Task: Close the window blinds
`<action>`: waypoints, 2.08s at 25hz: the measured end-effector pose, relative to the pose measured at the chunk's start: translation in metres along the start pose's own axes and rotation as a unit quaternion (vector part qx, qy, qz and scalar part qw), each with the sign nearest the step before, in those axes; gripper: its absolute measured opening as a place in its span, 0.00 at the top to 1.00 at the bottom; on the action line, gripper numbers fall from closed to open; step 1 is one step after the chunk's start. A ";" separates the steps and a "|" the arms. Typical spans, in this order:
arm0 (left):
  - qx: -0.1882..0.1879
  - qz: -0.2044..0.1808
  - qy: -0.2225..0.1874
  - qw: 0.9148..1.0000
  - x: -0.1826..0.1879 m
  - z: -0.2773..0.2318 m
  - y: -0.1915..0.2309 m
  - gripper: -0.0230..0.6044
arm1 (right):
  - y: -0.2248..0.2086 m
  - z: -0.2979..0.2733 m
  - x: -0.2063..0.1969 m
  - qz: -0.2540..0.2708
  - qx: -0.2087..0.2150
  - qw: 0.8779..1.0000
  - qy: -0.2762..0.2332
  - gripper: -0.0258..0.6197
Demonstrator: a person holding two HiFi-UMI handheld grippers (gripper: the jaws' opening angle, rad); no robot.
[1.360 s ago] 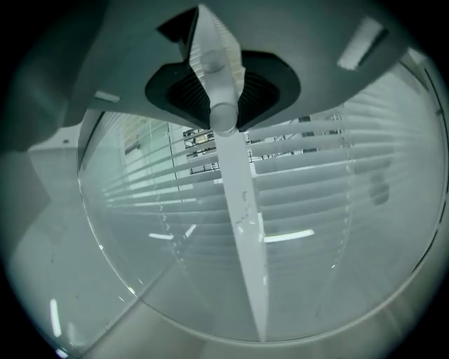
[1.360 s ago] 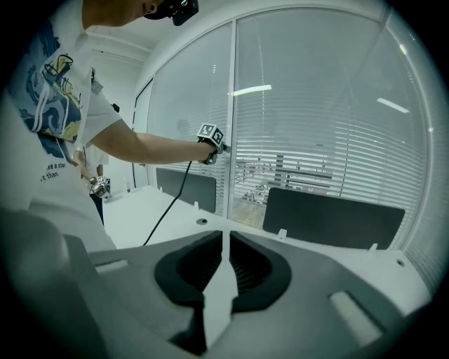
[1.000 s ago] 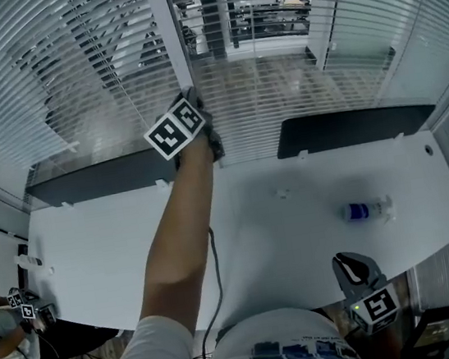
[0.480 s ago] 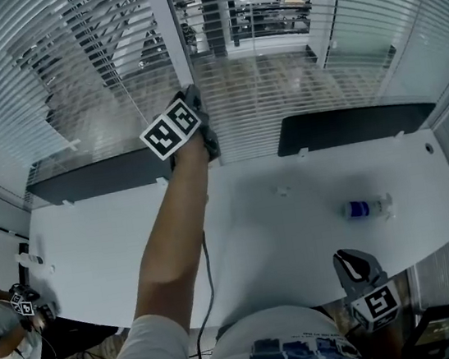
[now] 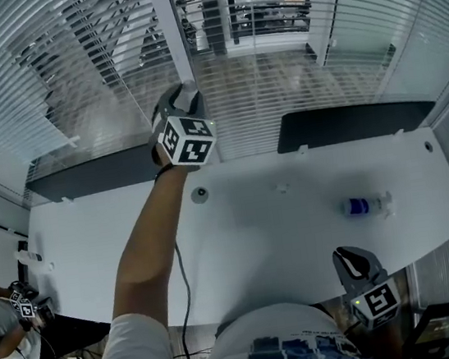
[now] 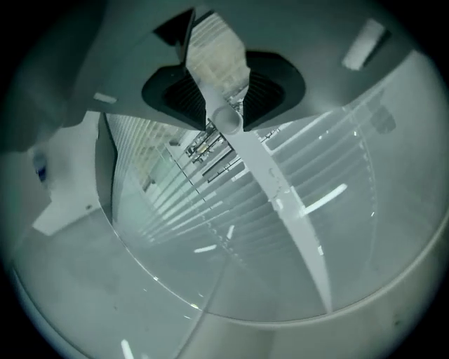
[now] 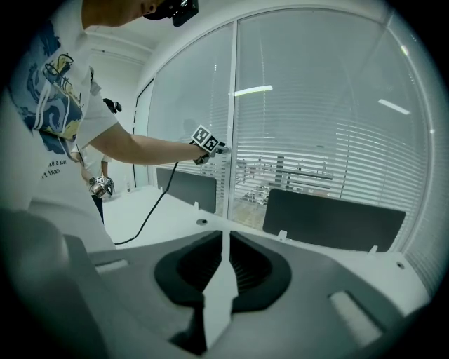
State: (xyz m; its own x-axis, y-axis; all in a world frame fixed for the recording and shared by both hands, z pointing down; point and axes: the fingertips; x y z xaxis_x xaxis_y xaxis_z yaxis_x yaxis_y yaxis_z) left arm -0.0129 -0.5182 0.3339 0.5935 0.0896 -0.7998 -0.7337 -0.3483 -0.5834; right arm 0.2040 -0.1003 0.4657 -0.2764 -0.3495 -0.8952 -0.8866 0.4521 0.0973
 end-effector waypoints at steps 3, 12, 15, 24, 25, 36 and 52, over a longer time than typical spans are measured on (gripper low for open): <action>0.008 -0.134 0.009 0.991 0.000 -0.004 -0.004 0.69 | 0.001 0.000 0.001 0.004 0.000 1.000 0.002 0.93; 0.012 -0.387 0.041 0.921 -0.012 -0.024 -0.011 0.70 | -0.002 0.001 -0.006 -0.003 -0.002 1.000 0.000 0.93; 0.013 -0.416 0.052 0.908 -0.015 -0.027 -0.010 0.75 | -0.001 0.002 -0.006 0.002 -0.003 1.000 0.005 0.93; 0.017 -0.291 0.041 0.956 -0.009 -0.027 -0.009 0.77 | -0.003 0.001 -0.007 0.003 -0.001 1.000 0.006 0.93; 0.021 -0.264 0.040 0.964 -0.008 -0.027 -0.008 0.77 | -0.003 0.001 -0.008 0.003 0.000 1.000 0.006 0.93; 0.042 0.136 0.018 0.990 -0.006 -0.018 0.009 0.77 | -0.002 0.002 -0.008 0.001 -0.006 1.000 0.006 0.93; 0.003 0.488 -0.018 0.873 -0.015 -0.019 0.014 0.77 | -0.003 0.000 -0.007 0.004 -0.001 1.000 0.005 0.93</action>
State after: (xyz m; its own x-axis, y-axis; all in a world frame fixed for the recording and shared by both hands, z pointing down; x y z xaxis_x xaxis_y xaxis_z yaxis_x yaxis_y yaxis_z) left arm -0.0256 -0.5415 0.3406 -0.3251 -0.2176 -0.9203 -0.8860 -0.2702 0.3769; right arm 0.2089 -0.0988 0.4716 -0.2871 -0.3550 -0.8897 -0.8853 0.4529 0.1050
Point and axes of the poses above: the fingertips, and each gripper's own axes: z backward along the fingers, y to its left, x out of its top, and after that the axes turned 2 degrees about z, right-handed
